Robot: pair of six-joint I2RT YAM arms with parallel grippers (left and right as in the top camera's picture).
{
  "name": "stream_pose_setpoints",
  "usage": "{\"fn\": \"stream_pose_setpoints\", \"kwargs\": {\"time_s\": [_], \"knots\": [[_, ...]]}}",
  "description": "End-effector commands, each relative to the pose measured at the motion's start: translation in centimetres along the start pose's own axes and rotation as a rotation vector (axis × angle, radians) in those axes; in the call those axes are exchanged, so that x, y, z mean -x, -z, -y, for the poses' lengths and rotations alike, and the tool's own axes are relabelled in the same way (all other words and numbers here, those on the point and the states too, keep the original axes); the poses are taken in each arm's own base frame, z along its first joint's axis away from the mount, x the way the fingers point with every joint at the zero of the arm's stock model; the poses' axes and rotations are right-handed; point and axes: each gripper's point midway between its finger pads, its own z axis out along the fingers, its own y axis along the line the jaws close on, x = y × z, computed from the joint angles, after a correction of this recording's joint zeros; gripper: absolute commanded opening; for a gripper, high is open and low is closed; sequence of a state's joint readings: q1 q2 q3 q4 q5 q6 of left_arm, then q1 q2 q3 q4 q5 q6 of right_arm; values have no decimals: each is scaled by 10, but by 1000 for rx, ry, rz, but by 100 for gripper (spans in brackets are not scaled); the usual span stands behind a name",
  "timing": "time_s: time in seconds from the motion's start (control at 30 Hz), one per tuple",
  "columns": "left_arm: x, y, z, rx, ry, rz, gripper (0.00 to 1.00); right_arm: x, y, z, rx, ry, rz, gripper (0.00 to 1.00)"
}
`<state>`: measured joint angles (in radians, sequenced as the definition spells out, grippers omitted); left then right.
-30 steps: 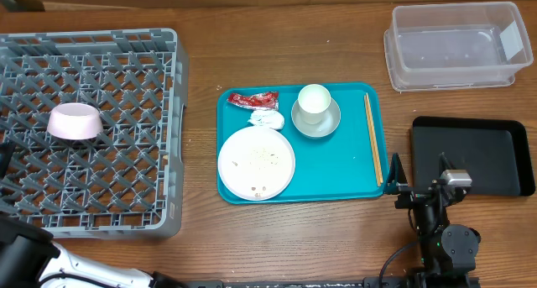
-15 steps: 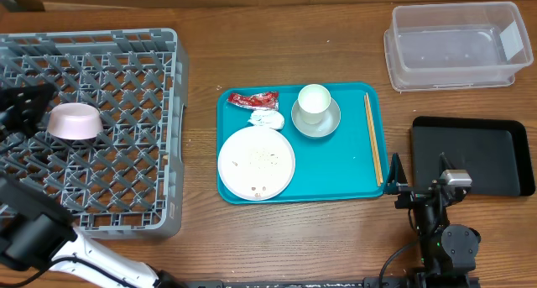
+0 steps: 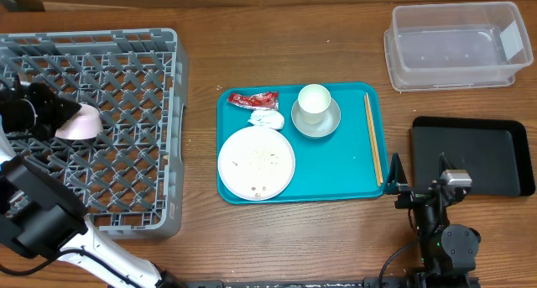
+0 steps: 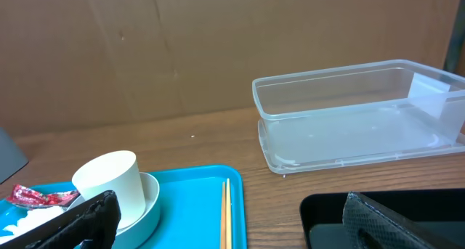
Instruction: Sort waste into correct bins and load items into the dishwasher
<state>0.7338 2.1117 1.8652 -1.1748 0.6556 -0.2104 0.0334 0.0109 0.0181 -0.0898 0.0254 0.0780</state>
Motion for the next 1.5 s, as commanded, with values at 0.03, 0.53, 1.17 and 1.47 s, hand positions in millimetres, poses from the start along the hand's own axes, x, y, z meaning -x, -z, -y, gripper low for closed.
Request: {"fn": "stream_pose_setpoints", "kwargs": {"time_s": [0.03,0.53,1.17,1.47], "knots": [[14,8,-26,201,0,79,4,-1,0,1,0,-4,5,100],[14,42,-96,639,109,152,4,-1,0,1,0,-4,5,100],[19,78,39,190,-68,296,4,-1,0,1,0,-4,5,100],[19,30,-4,513,-79,227,4,-1,0,1,-1,-4,5,100]]}}
